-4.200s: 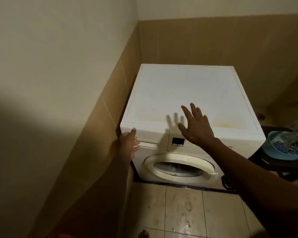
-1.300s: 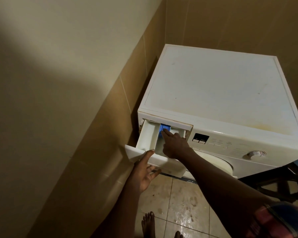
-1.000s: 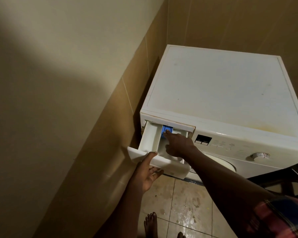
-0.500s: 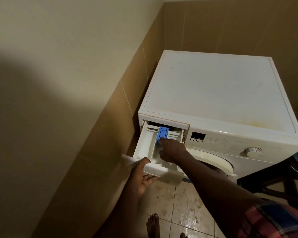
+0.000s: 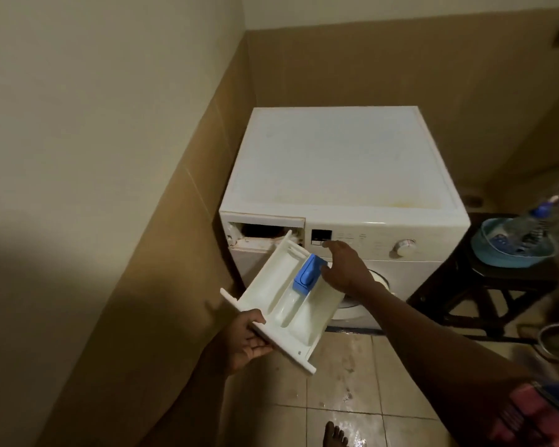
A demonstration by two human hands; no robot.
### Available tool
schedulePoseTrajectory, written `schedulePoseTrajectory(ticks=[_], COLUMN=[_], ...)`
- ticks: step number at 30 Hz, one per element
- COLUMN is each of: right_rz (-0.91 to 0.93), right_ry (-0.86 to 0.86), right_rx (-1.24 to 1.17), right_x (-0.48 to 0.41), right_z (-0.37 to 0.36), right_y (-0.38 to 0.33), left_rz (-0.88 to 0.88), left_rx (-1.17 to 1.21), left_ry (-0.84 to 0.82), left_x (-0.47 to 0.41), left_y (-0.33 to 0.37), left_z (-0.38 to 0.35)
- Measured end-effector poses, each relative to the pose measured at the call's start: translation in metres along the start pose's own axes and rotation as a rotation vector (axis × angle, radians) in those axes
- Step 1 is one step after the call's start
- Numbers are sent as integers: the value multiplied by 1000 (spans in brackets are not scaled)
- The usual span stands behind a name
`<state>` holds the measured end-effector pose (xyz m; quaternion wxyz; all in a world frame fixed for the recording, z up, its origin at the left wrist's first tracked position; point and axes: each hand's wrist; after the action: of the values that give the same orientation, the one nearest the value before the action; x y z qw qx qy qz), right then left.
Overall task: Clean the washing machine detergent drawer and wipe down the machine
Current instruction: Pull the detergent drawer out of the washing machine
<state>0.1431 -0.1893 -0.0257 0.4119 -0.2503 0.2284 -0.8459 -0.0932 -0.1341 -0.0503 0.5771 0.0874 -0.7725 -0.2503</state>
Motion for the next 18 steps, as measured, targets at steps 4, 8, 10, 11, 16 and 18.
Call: schedulePoseTrajectory(ticks=[4, 8, 10, 11, 16, 18], right_rz=[-172, -379, -438, -467, -645, -705], right_ry=[28, 69, 83, 91, 210, 252], right_rx=[-45, -73, -59, -60, -114, -113], right_x=[43, 105, 136, 153, 246, 285], right_z=[31, 58, 67, 72, 97, 111], right_y=[30, 57, 71, 78, 117, 137], left_rz=[17, 39, 54, 58, 51, 32], left_rx=[-109, -289, -350, -385, -591, -698], left_ry=[-117, -252, -307, -330, -458, -514], left_x=[14, 38, 48, 54, 78, 91], left_y=[-3, -17, -27, -33, -73, -94], left_z=[-30, -58, -69, -77, -130, -157])
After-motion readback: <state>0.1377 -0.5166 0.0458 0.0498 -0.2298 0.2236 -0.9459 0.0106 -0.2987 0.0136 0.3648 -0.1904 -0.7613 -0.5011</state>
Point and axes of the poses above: each hand's wrist, its own x-axis away from the middle knuckle, its own z-axis out of the back of the hand, y = z × x, and after that the axes turned 1 degree about y, right-handed
